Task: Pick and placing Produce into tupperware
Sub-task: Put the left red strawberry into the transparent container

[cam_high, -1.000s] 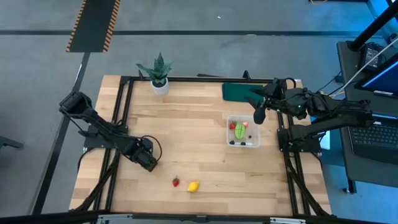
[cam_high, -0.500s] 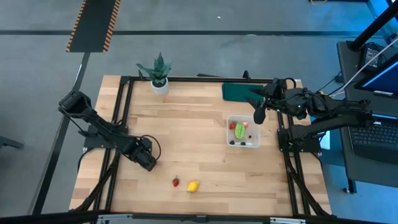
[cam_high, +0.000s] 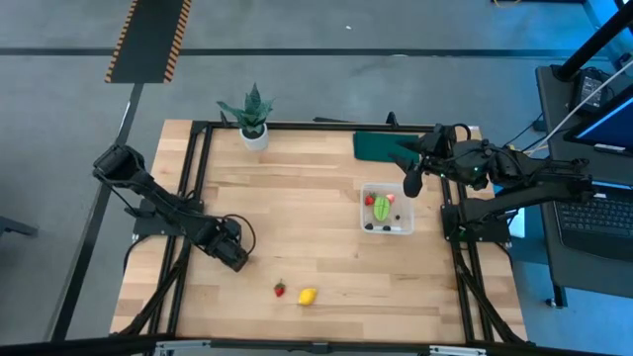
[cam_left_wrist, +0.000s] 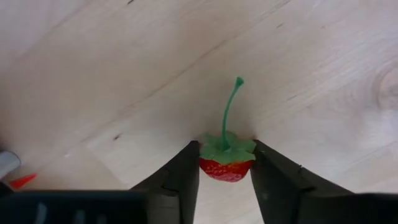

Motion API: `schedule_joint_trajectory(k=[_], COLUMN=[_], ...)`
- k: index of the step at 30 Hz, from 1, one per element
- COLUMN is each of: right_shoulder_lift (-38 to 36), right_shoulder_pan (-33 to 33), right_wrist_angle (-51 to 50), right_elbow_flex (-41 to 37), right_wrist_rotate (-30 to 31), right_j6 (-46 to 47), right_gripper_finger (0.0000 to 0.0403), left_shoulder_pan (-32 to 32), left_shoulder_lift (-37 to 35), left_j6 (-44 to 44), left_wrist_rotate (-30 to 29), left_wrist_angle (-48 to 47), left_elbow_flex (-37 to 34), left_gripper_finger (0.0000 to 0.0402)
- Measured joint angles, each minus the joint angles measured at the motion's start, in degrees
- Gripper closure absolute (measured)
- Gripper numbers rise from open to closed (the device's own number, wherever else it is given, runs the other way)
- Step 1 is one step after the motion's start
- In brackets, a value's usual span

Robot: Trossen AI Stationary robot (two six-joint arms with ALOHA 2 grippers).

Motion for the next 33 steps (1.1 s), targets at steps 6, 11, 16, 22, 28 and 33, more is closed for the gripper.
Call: schedule_joint_trajectory(k=[6, 11, 16, 22, 28, 33], right_shoulder_lift=[0.0, 0.0, 0.0, 0.02, 0.02, 0.02], right_shoulder_pan=[0.01, 0.02, 0.0, -0.01, -0.01, -0.01], right_wrist_angle=[0.0, 0.0, 0.0, 0.02, 0.04, 1.36], right_elbow_flex=[0.0, 0.0, 0.0, 0.0, 0.0, 0.0], right_wrist_rotate=[0.0, 0.0, 0.0, 0.0, 0.0, 0.0], right_j6=[0.0, 0.0, 0.0, 0.0, 0.0, -0.13], right_gripper_finger=[0.0199, 0.0199, 0.0199, 0.0199, 0.0199, 0.0199], left_shoulder_pan=[0.0, 0.08, 1.93, 8.99, 19.19, 28.46], left_shoulder_lift=[0.02, 0.14, 0.46, 0.35, 0.25, 0.4], left_j6=[0.0, -0.06, 2.22, 12.49, 28.63, 42.8], left_wrist_rotate=[0.02, 0.0, -0.61, -1.75, -2.96, -3.53], left_wrist_angle=[0.17, 0.17, 1.94, 8.95, 19.51, 28.16], left_elbow_flex=[-0.02, 0.19, 2.57, 6.83, 14.12, 20.75], left_gripper_finger=[0.0294, 0.0275, 0.0292, 0.0295, 0.0279, 0.0297])
